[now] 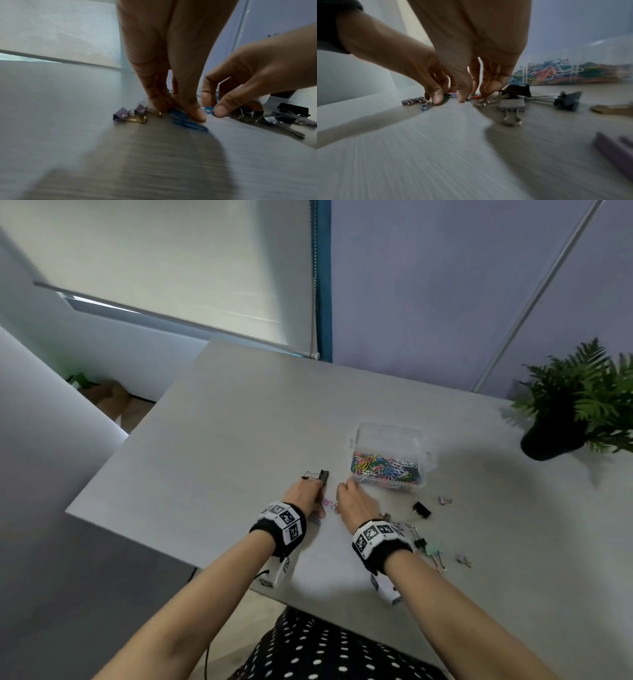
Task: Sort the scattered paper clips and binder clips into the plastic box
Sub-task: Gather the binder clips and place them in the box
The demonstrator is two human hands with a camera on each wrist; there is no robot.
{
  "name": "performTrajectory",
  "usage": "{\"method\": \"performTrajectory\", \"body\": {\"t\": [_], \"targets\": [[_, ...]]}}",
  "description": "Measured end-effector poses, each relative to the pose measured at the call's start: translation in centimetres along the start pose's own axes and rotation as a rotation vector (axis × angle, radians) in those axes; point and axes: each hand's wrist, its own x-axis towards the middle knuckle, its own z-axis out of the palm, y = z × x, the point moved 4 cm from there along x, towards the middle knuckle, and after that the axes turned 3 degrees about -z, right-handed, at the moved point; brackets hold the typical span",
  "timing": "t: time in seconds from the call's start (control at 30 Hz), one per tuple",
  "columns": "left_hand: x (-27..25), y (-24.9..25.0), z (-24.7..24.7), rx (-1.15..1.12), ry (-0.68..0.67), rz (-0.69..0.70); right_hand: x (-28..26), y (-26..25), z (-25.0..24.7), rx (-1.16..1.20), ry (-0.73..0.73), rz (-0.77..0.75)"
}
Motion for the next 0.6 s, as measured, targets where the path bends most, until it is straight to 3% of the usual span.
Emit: {"method": "performTrajectory", "body": {"t": [0.3, 0.6], "targets": [[-0.6, -0.9, 0.6, 0.017, -0.052, -0.084, -1.3, 1.4, 0.1, 0.017, -0.021, -0.023], [-0.8, -1.2, 1.5, 0.105, -0.022, 0.061, -2.0, 1.7, 0.4, 0.06, -0.026, -0.063]]}}
